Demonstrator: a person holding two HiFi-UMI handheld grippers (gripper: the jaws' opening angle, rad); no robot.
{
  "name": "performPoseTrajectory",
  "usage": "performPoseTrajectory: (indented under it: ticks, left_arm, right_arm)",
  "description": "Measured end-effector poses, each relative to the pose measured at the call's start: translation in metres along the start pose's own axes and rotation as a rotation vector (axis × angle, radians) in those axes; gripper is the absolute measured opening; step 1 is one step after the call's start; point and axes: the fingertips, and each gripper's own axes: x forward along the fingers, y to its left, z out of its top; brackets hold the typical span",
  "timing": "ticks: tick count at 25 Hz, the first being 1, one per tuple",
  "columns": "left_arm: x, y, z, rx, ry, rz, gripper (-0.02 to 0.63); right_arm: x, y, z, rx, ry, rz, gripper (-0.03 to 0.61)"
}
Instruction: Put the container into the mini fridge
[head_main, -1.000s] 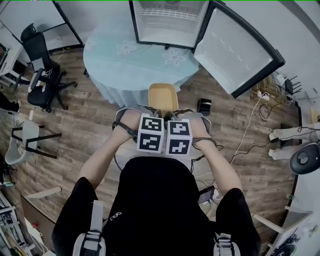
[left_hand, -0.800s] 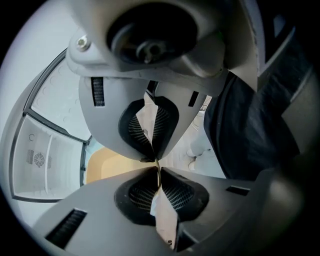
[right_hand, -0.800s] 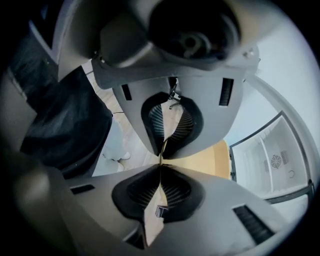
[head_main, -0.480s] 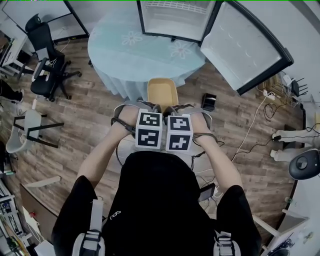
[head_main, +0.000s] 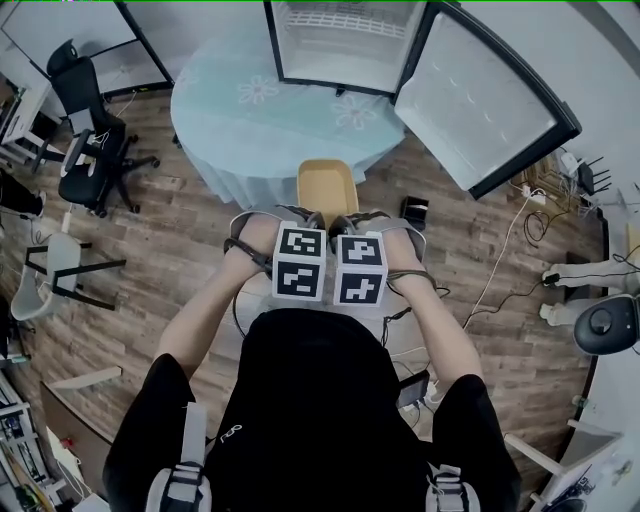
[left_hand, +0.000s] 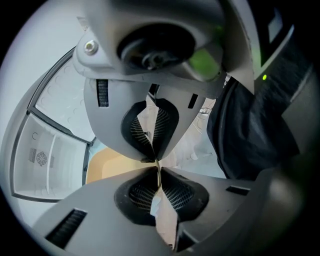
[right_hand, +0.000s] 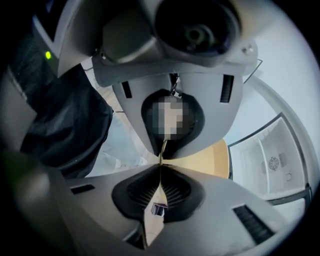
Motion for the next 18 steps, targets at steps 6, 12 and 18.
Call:
performPoseTrajectory:
  ticks: [6, 12, 18]
  left_arm:
    - [0.005, 0.038, -0.023, -0.004, 0.004, 0.018, 0.038]
    - [0.012, 0.089, -0.053, -0.012, -0.007, 0.026, 0.038]
    - [0.017, 0.161, -0.069, 0.035, -0.047, 0.038, 0.038]
  right_arm:
    - [0.015, -0.042, 0.005, -0.022, -0.002, -0.009, 0.017]
    - [0.035, -0.097, 0.009, -0.037, 0.016, -0.017, 0.017]
    - [0.046, -0.170, -0.003, 0.019, 0.048, -0.043, 0.017]
